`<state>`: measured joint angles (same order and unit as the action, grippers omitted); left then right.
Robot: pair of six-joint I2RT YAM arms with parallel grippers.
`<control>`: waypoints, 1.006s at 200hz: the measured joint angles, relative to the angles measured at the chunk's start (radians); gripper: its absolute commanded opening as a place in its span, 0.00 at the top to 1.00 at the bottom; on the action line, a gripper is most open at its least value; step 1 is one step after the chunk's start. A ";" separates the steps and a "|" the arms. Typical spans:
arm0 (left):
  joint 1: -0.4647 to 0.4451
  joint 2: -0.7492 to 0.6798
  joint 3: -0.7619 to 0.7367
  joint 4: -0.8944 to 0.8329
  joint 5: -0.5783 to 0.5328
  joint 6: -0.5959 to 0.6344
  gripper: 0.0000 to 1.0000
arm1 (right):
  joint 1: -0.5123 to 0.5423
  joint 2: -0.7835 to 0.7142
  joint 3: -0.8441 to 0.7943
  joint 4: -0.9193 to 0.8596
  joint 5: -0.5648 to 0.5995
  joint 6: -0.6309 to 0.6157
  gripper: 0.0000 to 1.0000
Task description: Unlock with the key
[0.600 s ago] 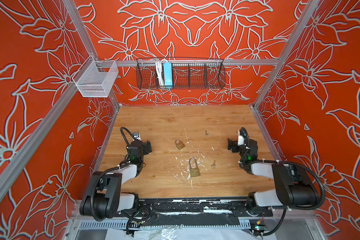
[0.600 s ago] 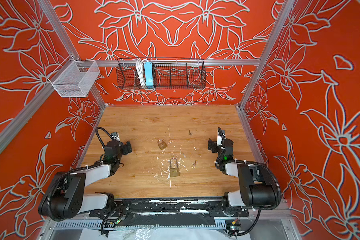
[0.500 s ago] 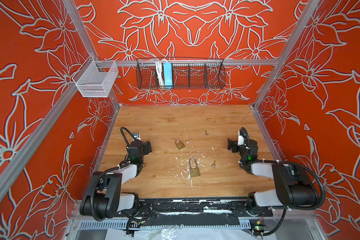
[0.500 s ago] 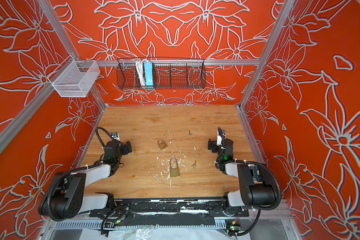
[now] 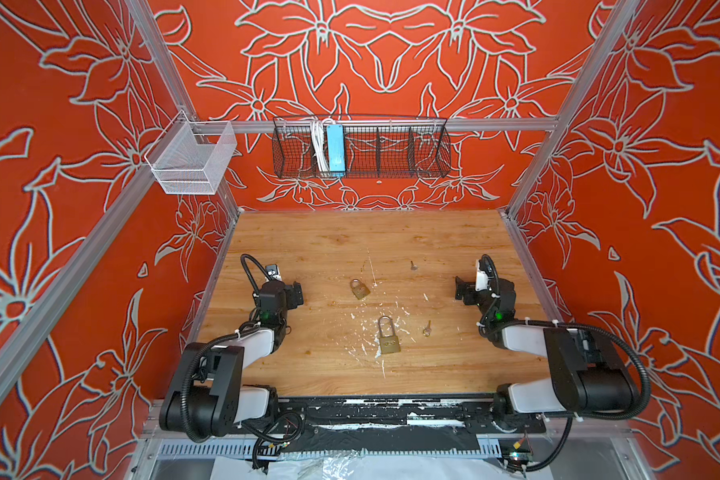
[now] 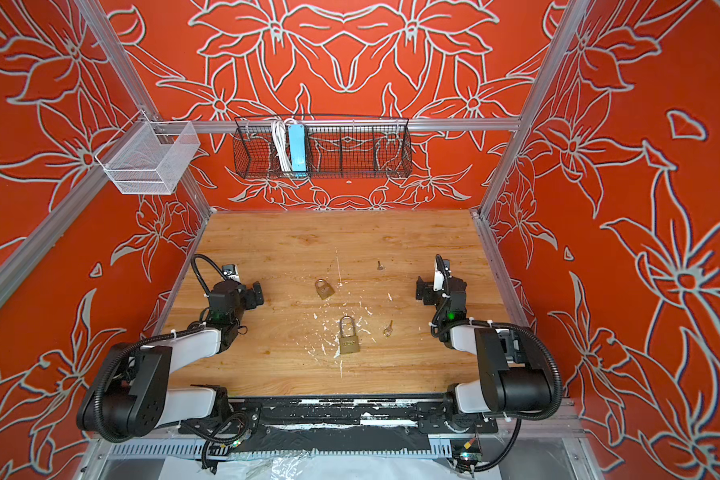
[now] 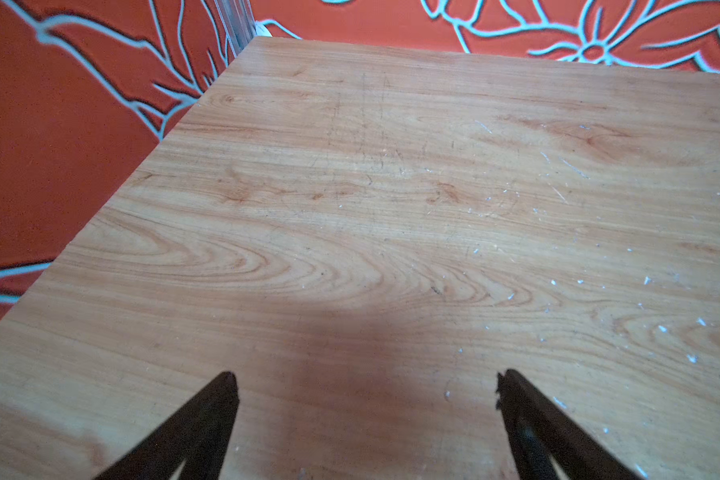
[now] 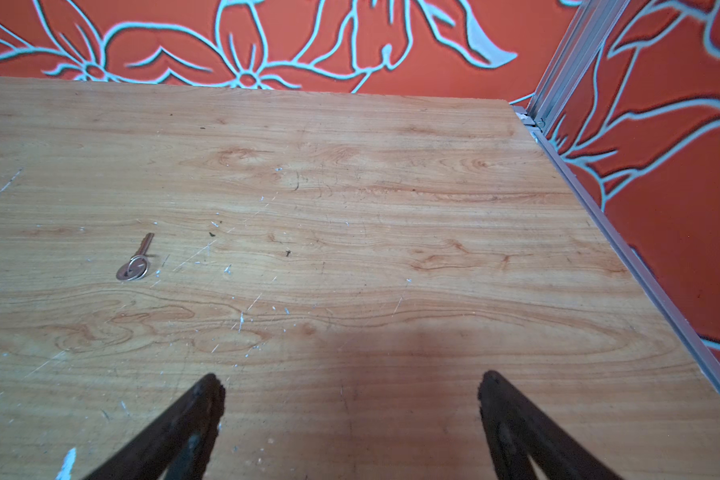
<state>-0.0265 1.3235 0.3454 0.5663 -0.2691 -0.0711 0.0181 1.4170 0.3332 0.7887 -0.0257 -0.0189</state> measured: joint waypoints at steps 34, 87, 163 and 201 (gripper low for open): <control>0.000 0.000 0.000 0.000 0.000 0.000 0.03 | 0.000 0.000 0.000 0.000 0.000 0.000 0.02; -0.002 0.000 0.000 -0.001 -0.018 -0.004 0.03 | 0.000 0.000 0.000 0.000 0.000 0.000 0.02; -0.024 -0.082 -0.021 -0.032 -0.072 -0.006 0.02 | 0.105 -0.278 0.020 -0.222 0.126 -0.004 0.05; -0.119 -0.404 0.084 -0.233 -0.019 -0.133 0.07 | 0.242 -0.431 0.240 -0.497 0.159 0.077 0.05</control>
<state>-0.1455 0.9195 0.4294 0.3328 -0.2882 -0.2043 0.2604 0.9859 0.5732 0.2913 0.1333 0.0582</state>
